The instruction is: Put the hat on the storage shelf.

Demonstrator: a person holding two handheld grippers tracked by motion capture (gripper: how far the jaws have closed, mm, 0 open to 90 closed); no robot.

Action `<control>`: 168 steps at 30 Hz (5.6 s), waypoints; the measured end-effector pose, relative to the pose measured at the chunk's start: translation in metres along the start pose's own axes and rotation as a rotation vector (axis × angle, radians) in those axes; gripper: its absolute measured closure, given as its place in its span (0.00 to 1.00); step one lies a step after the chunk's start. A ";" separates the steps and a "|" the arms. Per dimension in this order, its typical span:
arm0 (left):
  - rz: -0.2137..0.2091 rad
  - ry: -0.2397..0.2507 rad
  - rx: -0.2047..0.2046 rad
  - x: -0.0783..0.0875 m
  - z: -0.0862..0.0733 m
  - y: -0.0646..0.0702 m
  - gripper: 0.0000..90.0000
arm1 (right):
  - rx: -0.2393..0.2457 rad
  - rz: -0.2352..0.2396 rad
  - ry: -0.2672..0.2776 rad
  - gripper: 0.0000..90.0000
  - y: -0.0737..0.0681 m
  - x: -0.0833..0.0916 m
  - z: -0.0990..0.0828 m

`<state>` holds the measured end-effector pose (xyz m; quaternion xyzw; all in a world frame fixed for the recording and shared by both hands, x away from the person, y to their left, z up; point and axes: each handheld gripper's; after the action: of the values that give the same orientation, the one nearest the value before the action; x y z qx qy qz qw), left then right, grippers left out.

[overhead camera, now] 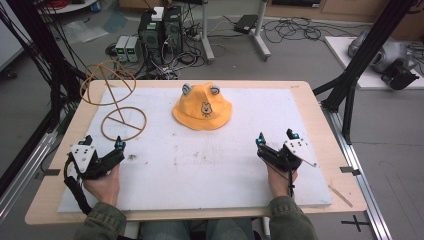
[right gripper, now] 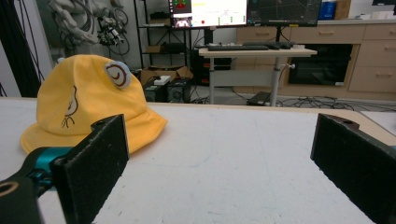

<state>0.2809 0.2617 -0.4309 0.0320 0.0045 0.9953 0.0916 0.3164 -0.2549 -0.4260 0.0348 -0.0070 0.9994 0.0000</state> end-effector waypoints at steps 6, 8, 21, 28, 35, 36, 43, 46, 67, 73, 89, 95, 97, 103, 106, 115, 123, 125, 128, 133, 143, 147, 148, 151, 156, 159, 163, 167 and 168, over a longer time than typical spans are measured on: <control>-0.001 0.000 -0.002 0.000 0.000 0.000 0.11 | 0.008 -0.001 0.003 0.04 -0.001 0.000 0.000; -0.001 0.000 0.000 0.000 0.000 0.000 0.11 | -0.003 -0.009 0.001 0.04 -0.001 0.000 0.000; 0.004 -0.001 0.024 -0.001 -0.001 -0.004 0.11 | 0.011 0.048 0.040 0.04 -0.005 -0.005 0.027; -0.005 0.000 0.045 -0.002 -0.002 -0.004 0.11 | 0.041 0.131 0.022 0.04 -0.026 -0.024 0.055; -0.022 0.002 0.052 -0.002 -0.001 -0.002 0.11 | 0.094 0.195 0.067 0.04 -0.068 -0.051 0.115; -0.020 0.000 0.053 -0.002 -0.001 -0.002 0.11 | 0.087 0.202 0.067 0.04 -0.074 -0.055 0.120; -0.035 0.009 0.063 -0.003 -0.002 -0.004 0.11 | 0.092 0.238 0.049 0.04 -0.126 -0.094 0.128; -0.037 0.001 0.072 -0.004 -0.002 -0.005 0.11 | 0.122 0.240 0.041 0.04 -0.142 -0.109 0.121; -0.046 0.003 0.060 0.000 -0.001 -0.004 0.11 | 0.153 0.290 -0.278 0.15 -0.183 -0.164 0.019; -0.041 0.002 0.062 0.000 -0.002 -0.005 0.11 | 0.168 0.267 -0.279 0.22 -0.185 -0.162 0.010; -0.041 -0.003 0.066 -0.001 -0.002 -0.006 0.11 | 0.116 0.247 -0.289 0.97 -0.173 -0.160 0.011; -0.037 -0.001 0.069 0.000 -0.002 -0.007 0.11 | 0.152 0.176 -0.247 0.97 -0.179 -0.156 0.008; -0.038 -0.001 0.070 -0.001 -0.002 -0.006 0.11 | 0.147 0.169 -0.240 0.98 -0.180 -0.154 0.009; -0.040 -0.001 0.072 -0.001 -0.002 -0.006 0.11 | 0.138 0.163 -0.180 0.98 -0.178 -0.144 0.024; -0.042 -0.001 0.072 0.000 -0.002 -0.006 0.11 | 0.099 0.177 -0.111 0.98 -0.172 -0.135 0.040; -0.046 -0.003 0.070 -0.002 -0.002 -0.003 0.11 | -0.005 0.196 0.016 0.98 -0.159 -0.113 0.096; -0.047 -0.016 0.071 -0.004 -0.002 0.000 0.11 | -0.025 0.256 0.126 0.98 -0.170 -0.096 0.150; -0.048 -0.015 0.069 -0.004 -0.002 0.000 0.11 | -0.033 0.276 0.138 0.98 -0.177 -0.094 0.159; -0.051 -0.013 0.073 -0.004 -0.001 0.001 0.11 | -0.034 0.308 0.136 0.98 -0.193 -0.094 0.168; -0.051 -0.005 0.076 -0.004 -0.001 0.000 0.11 | -0.021 0.371 0.149 0.98 -0.228 -0.093 0.178; -0.049 -0.011 0.086 0.000 -0.002 -0.004 0.11 | -0.038 0.494 0.160 0.97 -0.296 -0.088 0.198; -0.047 -0.009 0.098 0.002 -0.002 -0.005 0.11 | -0.012 0.541 0.161 0.98 -0.328 -0.087 0.203; -0.045 -0.006 0.100 0.002 -0.002 -0.006 0.11 | -0.005 0.553 0.159 0.98 -0.335 -0.087 0.204; -0.038 -0.004 0.102 0.004 -0.003 -0.009 0.11 | -0.001 0.584 0.161 0.98 -0.353 -0.087 0.207; -0.023 -0.002 0.128 0.008 -0.005 -0.016 0.11 | 0.001 0.616 0.149 0.97 -0.373 -0.090 0.210; -0.014 0.000 0.127 0.011 -0.005 -0.018 0.11 | 0.010 0.629 0.130 0.97 -0.381 -0.091 0.204; -0.008 0.006 0.125 0.013 -0.005 -0.019 0.11 | 0.037 0.645 0.102 0.97 -0.391 -0.094 0.194; -0.010 0.004 0.113 0.013 -0.004 -0.018 0.11 | 0.042 0.656 0.077 0.97 -0.397 -0.094 0.179; -0.010 0.004 0.112 0.013 -0.004 -0.018 0.11 | 0.051 0.654 0.062 0.97 -0.398 -0.095 0.174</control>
<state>0.2708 0.2816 -0.4341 0.0352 0.0605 0.9930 0.0948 0.4234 0.1407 -0.2532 0.0001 0.0070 0.9468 -0.3217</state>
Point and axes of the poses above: each handheld gripper's, and its own axes: x roughly backward along the jaws, z roughly out of its top, y roughly to its right, and after that the axes turned 11 degrees about -z, right-handed
